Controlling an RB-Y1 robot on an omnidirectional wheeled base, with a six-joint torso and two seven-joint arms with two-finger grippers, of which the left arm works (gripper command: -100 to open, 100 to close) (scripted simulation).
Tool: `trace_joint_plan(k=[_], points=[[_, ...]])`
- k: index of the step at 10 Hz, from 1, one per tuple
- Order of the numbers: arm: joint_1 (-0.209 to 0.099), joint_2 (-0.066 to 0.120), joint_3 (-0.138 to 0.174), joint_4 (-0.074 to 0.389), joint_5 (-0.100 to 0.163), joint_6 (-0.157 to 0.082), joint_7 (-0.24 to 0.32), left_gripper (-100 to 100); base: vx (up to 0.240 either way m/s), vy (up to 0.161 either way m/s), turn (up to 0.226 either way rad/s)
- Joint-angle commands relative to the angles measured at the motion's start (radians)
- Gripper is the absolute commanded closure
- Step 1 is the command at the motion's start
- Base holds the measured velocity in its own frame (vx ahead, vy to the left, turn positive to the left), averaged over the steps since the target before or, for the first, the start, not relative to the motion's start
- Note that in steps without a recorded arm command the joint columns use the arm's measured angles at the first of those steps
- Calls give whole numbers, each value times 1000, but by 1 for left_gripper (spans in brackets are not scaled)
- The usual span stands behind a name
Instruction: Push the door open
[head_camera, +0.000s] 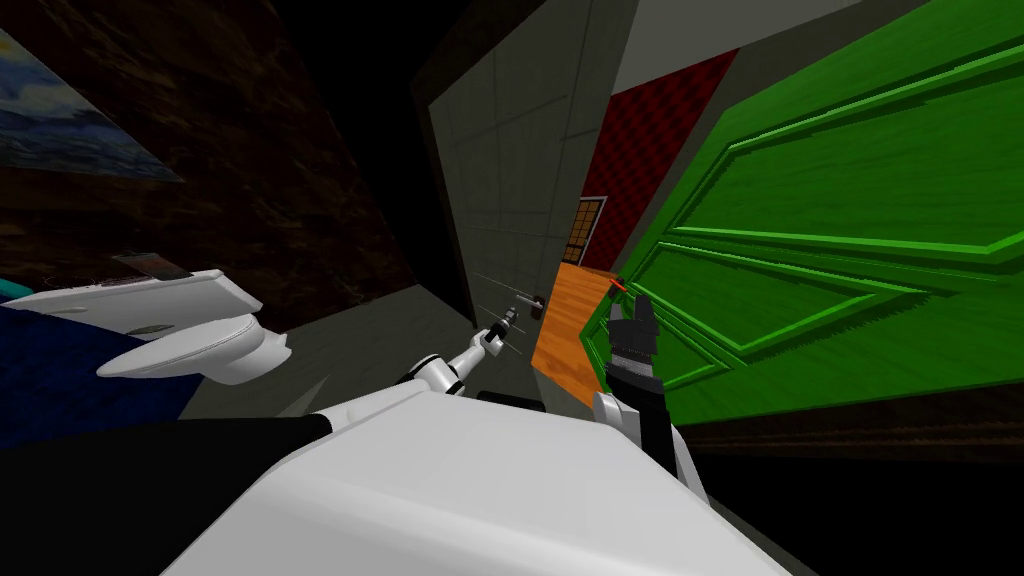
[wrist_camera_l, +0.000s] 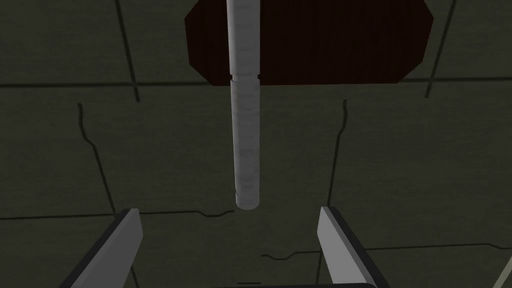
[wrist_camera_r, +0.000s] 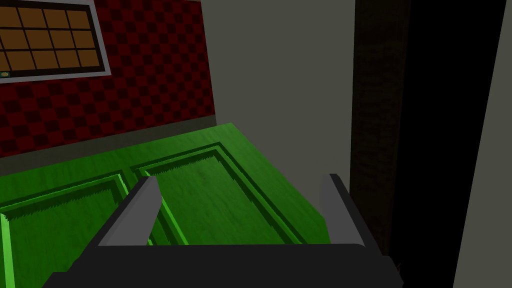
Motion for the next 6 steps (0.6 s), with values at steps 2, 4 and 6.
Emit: trace_joint_plan(k=[2, 4, 6], points=[[-1, 9, 8, 12, 1, -10, -6, -100, 179, -107, -30], [-1, -10, 13, 14, 2, -10, -9, -100, 189, -106, -22], [-1, -44, 17, 15, 3, -11, -10, -100, 169, -75, -17]])
